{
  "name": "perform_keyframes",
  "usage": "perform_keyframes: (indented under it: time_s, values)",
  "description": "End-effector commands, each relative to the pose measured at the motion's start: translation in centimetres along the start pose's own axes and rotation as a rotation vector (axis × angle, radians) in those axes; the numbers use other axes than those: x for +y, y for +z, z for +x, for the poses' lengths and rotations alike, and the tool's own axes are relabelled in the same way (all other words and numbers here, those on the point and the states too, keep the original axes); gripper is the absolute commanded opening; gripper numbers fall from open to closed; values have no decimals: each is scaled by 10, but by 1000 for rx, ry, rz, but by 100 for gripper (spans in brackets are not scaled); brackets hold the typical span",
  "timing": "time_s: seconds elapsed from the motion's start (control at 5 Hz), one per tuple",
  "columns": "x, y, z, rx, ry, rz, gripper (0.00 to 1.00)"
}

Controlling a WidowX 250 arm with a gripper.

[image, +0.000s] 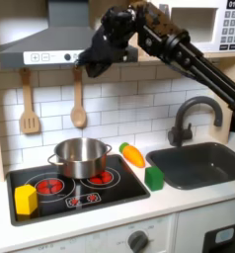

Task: Push button

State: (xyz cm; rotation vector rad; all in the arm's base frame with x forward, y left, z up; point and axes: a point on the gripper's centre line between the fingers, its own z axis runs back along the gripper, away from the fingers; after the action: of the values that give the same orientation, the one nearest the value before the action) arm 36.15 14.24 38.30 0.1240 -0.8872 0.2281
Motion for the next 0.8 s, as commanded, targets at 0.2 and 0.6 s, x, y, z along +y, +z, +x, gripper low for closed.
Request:
perform_keyframes:
  time_s: [0.2,0.6]
  values:
    - [1,-5,18,-23,-19,-8,0]
    - [0,-6,27,-27,-37,-22,0]
